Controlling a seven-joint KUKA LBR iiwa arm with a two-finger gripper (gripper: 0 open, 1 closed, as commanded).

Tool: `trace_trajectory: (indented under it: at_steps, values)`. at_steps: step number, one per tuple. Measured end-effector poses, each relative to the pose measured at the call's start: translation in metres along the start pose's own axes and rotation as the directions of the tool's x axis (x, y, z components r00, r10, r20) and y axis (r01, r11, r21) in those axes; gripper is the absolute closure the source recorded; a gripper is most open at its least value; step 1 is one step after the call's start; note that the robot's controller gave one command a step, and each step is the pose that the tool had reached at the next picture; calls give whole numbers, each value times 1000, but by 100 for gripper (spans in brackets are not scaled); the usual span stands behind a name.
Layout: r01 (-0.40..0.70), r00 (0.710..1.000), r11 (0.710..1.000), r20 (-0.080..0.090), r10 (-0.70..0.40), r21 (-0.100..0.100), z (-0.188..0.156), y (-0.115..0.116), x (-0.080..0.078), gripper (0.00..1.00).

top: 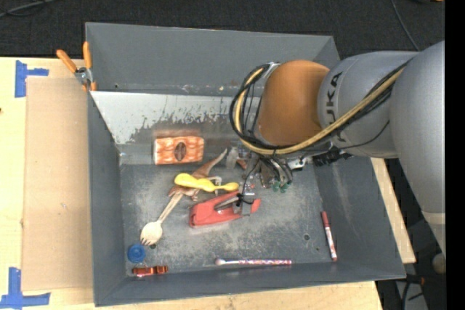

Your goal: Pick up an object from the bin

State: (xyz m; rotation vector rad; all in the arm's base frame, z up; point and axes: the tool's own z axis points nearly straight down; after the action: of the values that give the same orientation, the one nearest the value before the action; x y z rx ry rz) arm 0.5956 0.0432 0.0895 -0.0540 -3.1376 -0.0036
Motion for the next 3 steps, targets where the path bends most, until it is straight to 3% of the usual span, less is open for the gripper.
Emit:
trace_trajectory:
  at_steps: [1, 2, 3]
  values:
    - [-47, 999, 999, 9, 47, -1, 2, 13, -24, 100]
    - [-48, 999, 999, 9, 48, -1, 2, 12, -24, 100]
    - [-49, 999, 999, -1, 49, -1, -68, 12, -3, 100]
